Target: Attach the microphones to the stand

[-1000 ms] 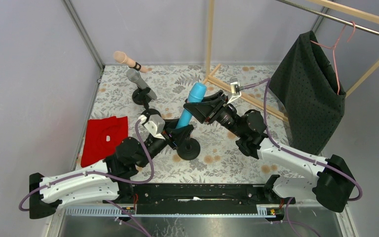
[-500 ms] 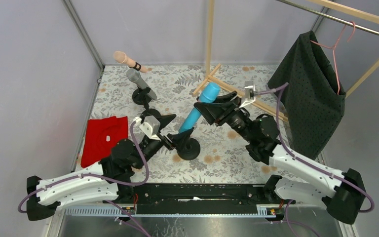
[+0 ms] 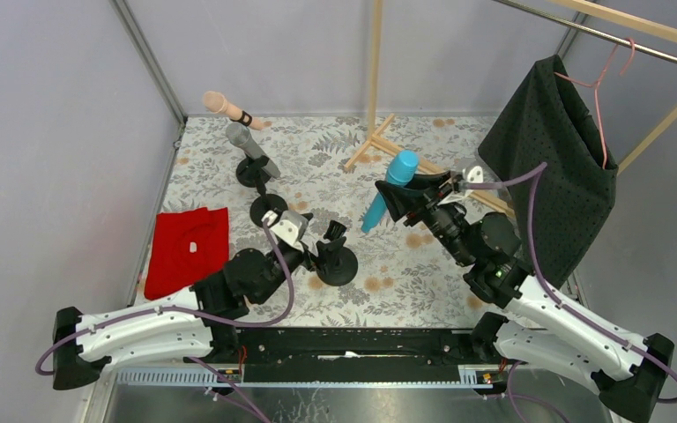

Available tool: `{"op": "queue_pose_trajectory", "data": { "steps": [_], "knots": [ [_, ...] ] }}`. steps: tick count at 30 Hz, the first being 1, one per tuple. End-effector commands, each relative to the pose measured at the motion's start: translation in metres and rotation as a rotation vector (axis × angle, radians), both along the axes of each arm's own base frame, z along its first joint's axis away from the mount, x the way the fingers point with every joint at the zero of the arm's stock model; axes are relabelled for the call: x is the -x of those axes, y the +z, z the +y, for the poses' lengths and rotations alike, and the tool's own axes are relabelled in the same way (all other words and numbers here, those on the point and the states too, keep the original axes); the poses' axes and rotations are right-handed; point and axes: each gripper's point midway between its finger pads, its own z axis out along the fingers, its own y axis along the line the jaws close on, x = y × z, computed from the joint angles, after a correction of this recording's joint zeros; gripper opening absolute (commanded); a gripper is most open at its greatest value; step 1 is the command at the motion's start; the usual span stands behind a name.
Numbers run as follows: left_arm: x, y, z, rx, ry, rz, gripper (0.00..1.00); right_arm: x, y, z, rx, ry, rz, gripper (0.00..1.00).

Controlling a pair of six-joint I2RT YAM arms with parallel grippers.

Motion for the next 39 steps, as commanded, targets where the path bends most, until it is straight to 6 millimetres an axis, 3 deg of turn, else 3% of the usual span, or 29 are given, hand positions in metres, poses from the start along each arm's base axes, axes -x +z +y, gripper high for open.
{"op": "queue_pose_trajectory", "data": {
  "steps": [1, 10, 16, 24, 29, 32, 39],
  "knots": [
    [-0.007, -0.011, 0.005, 0.015, 0.057, 0.018, 0.94, -0.018, -0.014, -0.018, 0.21, -0.162, -0.045, 0.0],
    [0.005, -0.042, 0.004, 0.068, -0.019, -0.008, 0.94, -0.023, -0.034, -0.009, 0.293, -0.15, -0.05, 0.0],
    [0.008, -0.066, 0.006, 0.075, -0.028, -0.017, 0.94, -0.027, -0.036, 0.0, 0.29, -0.136, -0.076, 0.0],
    [0.009, -0.074, 0.001, 0.134, -0.053, -0.114, 0.93, -0.053, -0.042, -0.007, 0.209, -0.263, 0.135, 0.0],
    [0.003, -0.08, -0.002, 0.112, -0.033, -0.173, 0.92, -0.056, -0.041, -0.007, 0.127, -0.271, 0.18, 0.0],
    [-0.003, -0.079, -0.003, 0.124, 0.001, -0.182, 0.89, -0.058, -0.042, -0.007, 0.048, -0.276, 0.244, 0.0],
    [-0.017, -0.084, -0.012, 0.143, 0.06, -0.156, 0.71, -0.067, -0.048, -0.017, -0.116, -0.351, 0.367, 0.0]
  ]
}}
